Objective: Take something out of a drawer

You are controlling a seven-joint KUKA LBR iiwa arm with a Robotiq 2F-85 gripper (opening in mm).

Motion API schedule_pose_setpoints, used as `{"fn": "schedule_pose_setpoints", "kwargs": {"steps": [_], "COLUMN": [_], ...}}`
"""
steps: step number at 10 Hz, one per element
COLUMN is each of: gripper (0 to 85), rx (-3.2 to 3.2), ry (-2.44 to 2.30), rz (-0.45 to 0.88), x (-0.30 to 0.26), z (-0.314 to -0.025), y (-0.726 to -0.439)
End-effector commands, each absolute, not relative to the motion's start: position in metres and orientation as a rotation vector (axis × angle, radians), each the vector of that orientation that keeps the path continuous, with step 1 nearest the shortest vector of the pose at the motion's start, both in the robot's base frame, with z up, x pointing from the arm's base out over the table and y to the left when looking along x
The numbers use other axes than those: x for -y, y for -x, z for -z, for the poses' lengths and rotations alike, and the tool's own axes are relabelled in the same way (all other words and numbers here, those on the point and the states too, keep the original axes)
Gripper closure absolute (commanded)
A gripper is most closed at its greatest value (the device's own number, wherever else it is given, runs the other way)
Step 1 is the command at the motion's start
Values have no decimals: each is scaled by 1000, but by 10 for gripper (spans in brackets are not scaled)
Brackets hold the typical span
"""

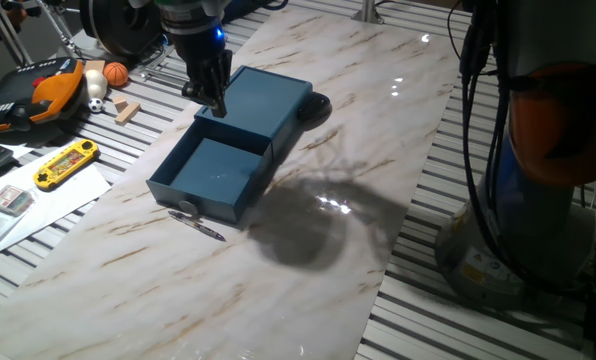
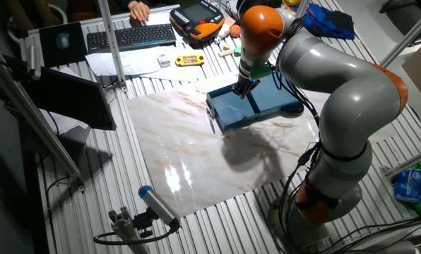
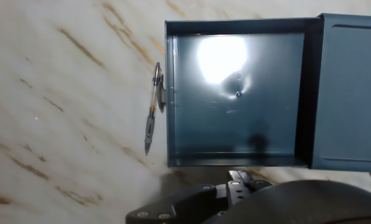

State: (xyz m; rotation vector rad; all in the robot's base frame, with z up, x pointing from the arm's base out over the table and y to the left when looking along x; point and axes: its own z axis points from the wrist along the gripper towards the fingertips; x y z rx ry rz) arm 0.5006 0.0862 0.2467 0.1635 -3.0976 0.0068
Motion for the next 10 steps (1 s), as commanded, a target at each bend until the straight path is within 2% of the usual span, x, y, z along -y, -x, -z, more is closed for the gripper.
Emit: {"fn": "schedule_pose_setpoints", "kwargs": {"steps": [1, 10], "gripper": [850, 850], "rx": [3097, 3115], "ry": [-165, -156], "rz": [-9, -1], "x": [-86, -85], "z": [-247, -246], "y": [-501, -500]}}
